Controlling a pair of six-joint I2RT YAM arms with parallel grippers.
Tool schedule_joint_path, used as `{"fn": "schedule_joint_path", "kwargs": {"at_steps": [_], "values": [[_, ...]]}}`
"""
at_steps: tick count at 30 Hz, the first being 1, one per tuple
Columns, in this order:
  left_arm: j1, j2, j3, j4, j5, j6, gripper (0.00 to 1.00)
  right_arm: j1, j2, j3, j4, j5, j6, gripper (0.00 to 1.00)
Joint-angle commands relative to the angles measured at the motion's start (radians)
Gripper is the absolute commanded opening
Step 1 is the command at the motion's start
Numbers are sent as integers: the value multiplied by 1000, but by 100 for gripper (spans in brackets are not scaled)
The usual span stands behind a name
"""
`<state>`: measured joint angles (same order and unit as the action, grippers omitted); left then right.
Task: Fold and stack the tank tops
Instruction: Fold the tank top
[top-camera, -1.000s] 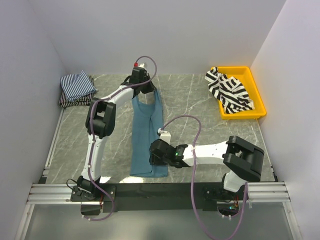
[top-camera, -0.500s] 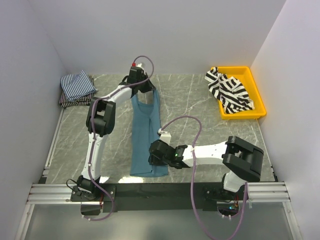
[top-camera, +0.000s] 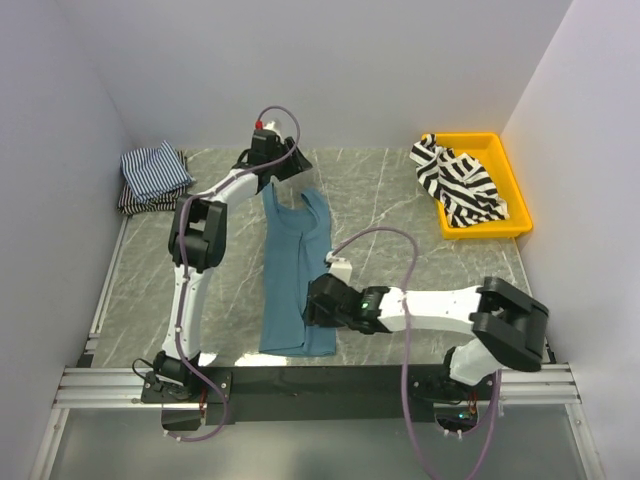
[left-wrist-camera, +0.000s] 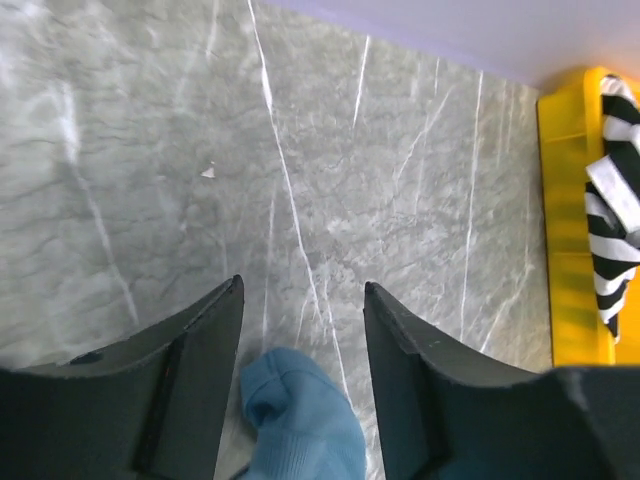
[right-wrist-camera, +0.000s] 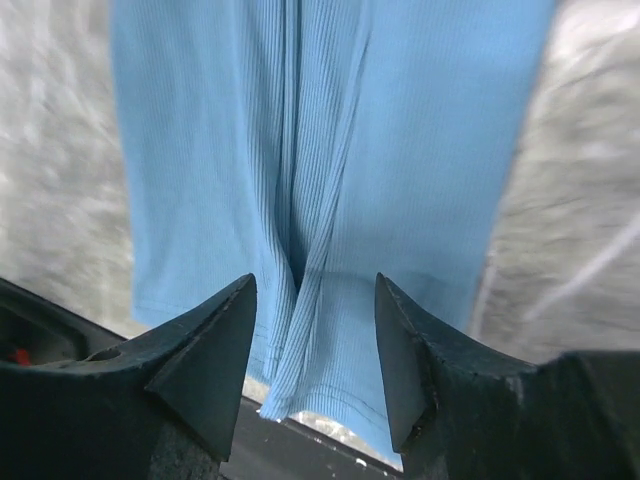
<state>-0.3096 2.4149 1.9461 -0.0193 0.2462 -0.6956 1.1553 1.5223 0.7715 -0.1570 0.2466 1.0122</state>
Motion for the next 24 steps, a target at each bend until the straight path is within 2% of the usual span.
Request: {"fn": "schedule_joint_path", "kwargs": {"at_steps": [1,5,7,10,11,12,13,14,16,20,24], "values": [[10,-157,-18,56,-7,8,57,-61,-134,-26,-42,46,-27,58],[9,-354,-130,-40,-119,-77,55,-147,-250,-92,-59,54,-46,59],[7,-439,-251,-140,-210,-137,51,-175,-319,-118,-64,60,-47,59],[-28,-688,-467,-258,-333,-232,49,-180,-389,-156,-76,59,-32,59],[-49,-747,-533,-275,-379,-275,49,-178,-401,-179,-72,56,-24,59],[-101,-805,-664,-300,-422,-298,49,-172,-424,-195,-69,39,-18,59],[-133,-918,-731,-330,-462,-317,49,-166,-438,-208,-61,31,-11,58],[-167,-971,-850,-361,-545,-358,49,-163,-456,-237,-58,23,3,58],[-256,-1112,-965,-440,-605,-403,50,-137,-478,-267,-49,8,29,58],[-307,-1296,-1264,-563,-601,-508,51,-69,-476,-322,-30,-35,71,58],[-367,-1470,-1409,-617,-504,-536,50,4,-456,-325,-67,-30,114,57]]}}
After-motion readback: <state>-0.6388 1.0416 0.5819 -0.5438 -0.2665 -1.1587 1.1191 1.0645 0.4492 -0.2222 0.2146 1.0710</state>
